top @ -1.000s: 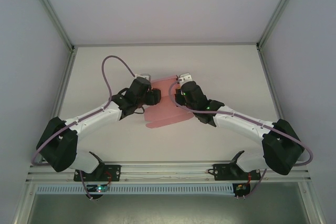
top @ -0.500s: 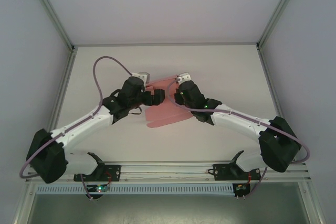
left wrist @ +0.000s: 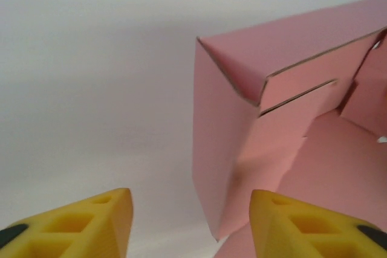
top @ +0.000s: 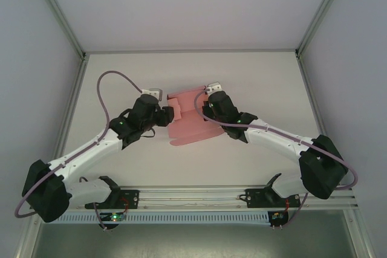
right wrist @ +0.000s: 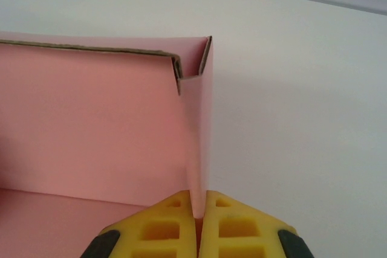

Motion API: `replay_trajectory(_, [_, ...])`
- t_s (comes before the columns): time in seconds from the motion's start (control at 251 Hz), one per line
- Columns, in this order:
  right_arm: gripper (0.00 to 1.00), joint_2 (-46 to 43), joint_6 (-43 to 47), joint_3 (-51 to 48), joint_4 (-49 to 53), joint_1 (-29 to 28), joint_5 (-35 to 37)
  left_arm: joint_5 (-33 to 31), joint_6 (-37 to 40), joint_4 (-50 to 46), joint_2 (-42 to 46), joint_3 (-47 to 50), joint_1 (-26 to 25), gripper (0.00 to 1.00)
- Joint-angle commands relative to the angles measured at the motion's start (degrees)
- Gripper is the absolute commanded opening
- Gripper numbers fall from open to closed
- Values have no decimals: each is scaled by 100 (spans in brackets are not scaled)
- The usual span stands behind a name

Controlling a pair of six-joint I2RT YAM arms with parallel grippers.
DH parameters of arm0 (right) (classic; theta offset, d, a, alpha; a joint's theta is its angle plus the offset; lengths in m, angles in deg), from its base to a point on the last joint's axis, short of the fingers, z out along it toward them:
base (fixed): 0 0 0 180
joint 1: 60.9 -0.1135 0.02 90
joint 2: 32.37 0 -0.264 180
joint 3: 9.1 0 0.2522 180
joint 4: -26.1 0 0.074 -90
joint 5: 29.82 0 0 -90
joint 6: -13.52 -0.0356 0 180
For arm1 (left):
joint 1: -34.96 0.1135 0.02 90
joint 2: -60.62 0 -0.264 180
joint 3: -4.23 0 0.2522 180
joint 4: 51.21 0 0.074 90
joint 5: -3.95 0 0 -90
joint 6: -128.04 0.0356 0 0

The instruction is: Assemble paper box

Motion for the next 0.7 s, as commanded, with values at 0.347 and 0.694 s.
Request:
replay_trajectory(0.347, [0, -183, -291, -66, -368, 34, -899, -356, 69, 1019, -920, -318, 63, 36])
replay_trajectory(0.694, [0, -149, -211, 50, -99, 30, -735, -1273, 194, 656, -1318, -605, 2, 0])
